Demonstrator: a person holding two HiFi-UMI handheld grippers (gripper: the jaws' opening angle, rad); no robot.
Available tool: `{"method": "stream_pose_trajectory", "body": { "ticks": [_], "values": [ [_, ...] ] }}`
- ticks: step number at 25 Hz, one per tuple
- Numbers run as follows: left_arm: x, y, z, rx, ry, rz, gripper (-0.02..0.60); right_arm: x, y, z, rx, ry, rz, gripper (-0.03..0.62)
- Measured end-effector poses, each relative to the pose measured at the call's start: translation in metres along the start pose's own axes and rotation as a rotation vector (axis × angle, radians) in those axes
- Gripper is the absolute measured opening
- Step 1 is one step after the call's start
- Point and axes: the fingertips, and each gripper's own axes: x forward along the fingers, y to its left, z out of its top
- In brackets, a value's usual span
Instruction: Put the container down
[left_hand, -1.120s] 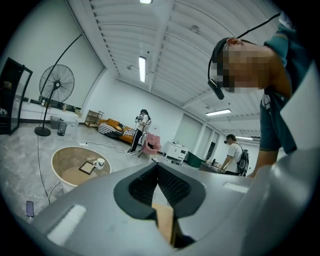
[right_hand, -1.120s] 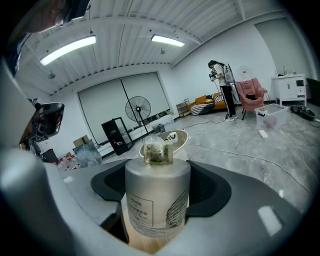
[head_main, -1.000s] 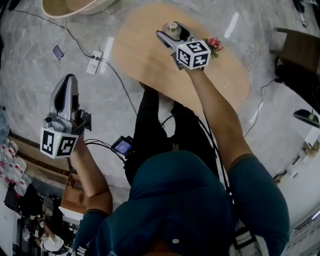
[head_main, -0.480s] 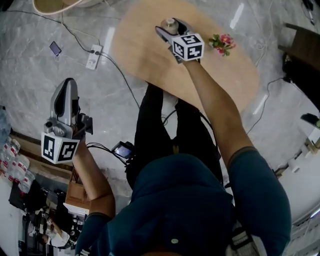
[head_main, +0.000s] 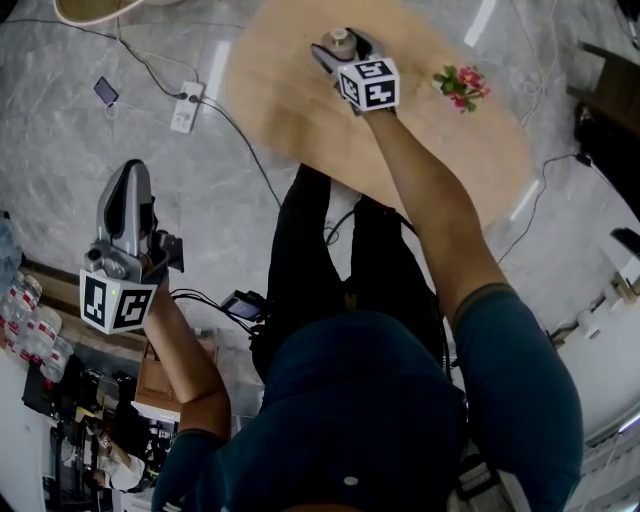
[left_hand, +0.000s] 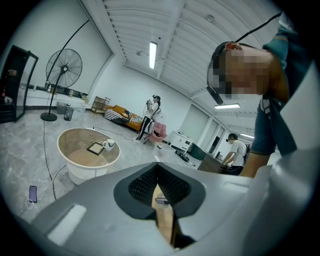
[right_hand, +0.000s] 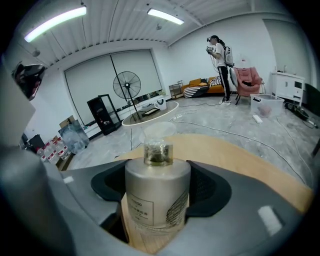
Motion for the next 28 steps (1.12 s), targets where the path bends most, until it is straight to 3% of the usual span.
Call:
{"method": "stream_pose_trajectory", "body": {
  "ticks": [16, 23, 28],
  "values": [
    [0.023, 0.003, -0.011, -0.01, 0.027, -0.017, -0.005, 0.006, 0.004, -0.021, -0.133, -0.016, -0.026, 0.347],
    [0.028, -0.004, 0.003, -0.009, 0.005, -0.024, -0.005, -0.006, 0.005, -0.033, -0.179, 0.055, -0.021, 0.347],
    [0.021, -0.013, 0.013, -0.008, -0.014, -0.016, -0.005, -0.009, 0.006, -0.048, -0.193, 0.171, 0.002, 0.35]
  ]
}}
